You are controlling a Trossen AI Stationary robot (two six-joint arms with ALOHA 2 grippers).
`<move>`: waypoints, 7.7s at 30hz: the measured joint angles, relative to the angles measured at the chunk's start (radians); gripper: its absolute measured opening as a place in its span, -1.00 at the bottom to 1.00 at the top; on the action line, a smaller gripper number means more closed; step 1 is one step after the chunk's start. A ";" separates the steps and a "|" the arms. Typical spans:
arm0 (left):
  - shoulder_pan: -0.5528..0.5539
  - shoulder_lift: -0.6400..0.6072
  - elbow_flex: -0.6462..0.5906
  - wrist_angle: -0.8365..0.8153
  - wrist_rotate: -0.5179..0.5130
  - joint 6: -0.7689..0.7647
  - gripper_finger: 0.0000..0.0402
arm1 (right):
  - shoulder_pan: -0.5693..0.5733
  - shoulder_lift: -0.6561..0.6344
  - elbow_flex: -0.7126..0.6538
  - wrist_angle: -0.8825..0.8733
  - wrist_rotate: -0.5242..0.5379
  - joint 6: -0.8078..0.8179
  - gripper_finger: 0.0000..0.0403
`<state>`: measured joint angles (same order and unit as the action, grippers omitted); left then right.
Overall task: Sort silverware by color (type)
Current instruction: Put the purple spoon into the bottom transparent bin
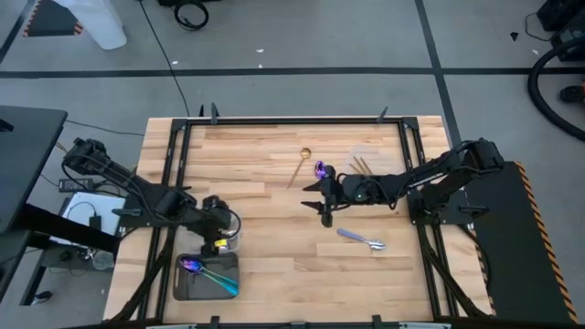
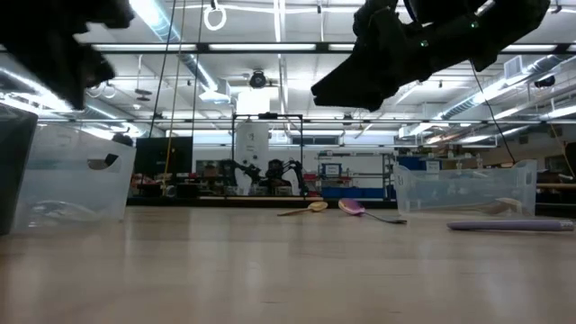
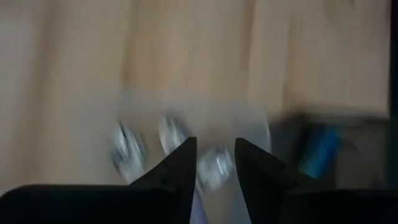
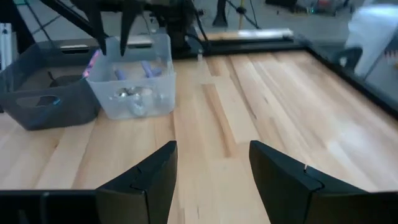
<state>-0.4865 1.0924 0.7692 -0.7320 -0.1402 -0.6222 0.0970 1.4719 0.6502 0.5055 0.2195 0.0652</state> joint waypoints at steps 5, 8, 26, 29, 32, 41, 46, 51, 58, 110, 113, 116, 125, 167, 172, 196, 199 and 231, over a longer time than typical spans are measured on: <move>0.034 0.000 0.000 0.134 -0.214 0.164 -0.42 | -0.006 0.000 0.000 -0.097 0.017 0.098 0.04; 0.067 0.000 0.000 0.197 -0.281 0.238 -0.42 | -0.006 0.000 0.000 -0.174 0.044 0.160 0.04; 0.308 0.000 0.000 0.322 -0.346 0.486 -0.37 | 0.121 0.000 0.000 -0.644 0.016 0.515 0.00; 0.327 0.000 0.000 0.344 -0.346 0.529 -0.37 | 0.163 0.000 0.000 -0.650 0.018 0.519 -0.02; 0.336 0.000 0.000 0.356 -0.346 0.552 -0.37 | 0.199 0.000 0.001 -0.686 0.019 0.522 -0.04; 0.339 0.000 0.000 0.369 -0.345 0.593 -0.37 | 0.291 0.000 0.001 -0.846 -0.006 0.590 -0.11; 0.339 0.001 0.000 0.369 -0.345 0.594 -0.37 | 0.347 0.000 0.014 -0.873 0.012 0.608 -0.16; 0.339 0.000 0.000 0.369 -0.345 0.594 -0.37 | 0.413 0.000 0.053 -1.010 0.063 0.666 -0.20; 0.339 0.001 0.000 0.369 -0.345 0.594 -0.37 | 0.462 0.000 0.072 -1.097 0.009 0.745 -0.22; 0.153 0.199 0.000 0.501 -0.242 0.633 0.16 | 0.237 0.073 0.070 -0.786 -0.224 0.457 -0.81; 0.138 0.256 0.000 0.572 -0.281 0.713 0.14 | 0.184 0.072 0.070 -0.714 -0.273 0.463 -0.81; 0.133 0.310 0.000 0.644 -0.309 0.814 0.14 | 0.139 0.072 0.071 -0.647 -0.324 0.480 -0.78; 0.138 0.430 0.001 0.852 -0.432 1.106 0.14 | 0.019 0.074 0.071 -0.522 -0.480 0.530 -0.76; 0.233 0.674 0.219 0.890 -0.389 1.575 -0.86 | -0.093 0.074 0.072 -0.234 -0.587 0.696 -0.74; 0.239 0.673 0.219 0.878 -0.374 1.544 -0.86 | -0.084 0.074 0.072 -0.234 -0.544 0.676 -0.60; 0.213 0.553 0.218 0.548 -0.254 0.894 -0.86 | -0.207 0.073 0.072 -0.282 -0.606 0.506 -0.01; 0.203 0.507 0.218 0.478 -0.252 0.769 -0.86 | -0.225 0.073 0.072 -0.284 -0.606 0.471 -0.01; -0.282 0.200 0.218 -0.362 -0.474 -0.432 -0.84 | -0.221 0.073 0.072 -0.298 -0.396 0.293 -0.01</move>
<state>-0.7688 1.2919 0.9874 -1.0942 -0.6146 -1.0538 -0.1244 1.5452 0.7219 0.2074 -0.1761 0.3581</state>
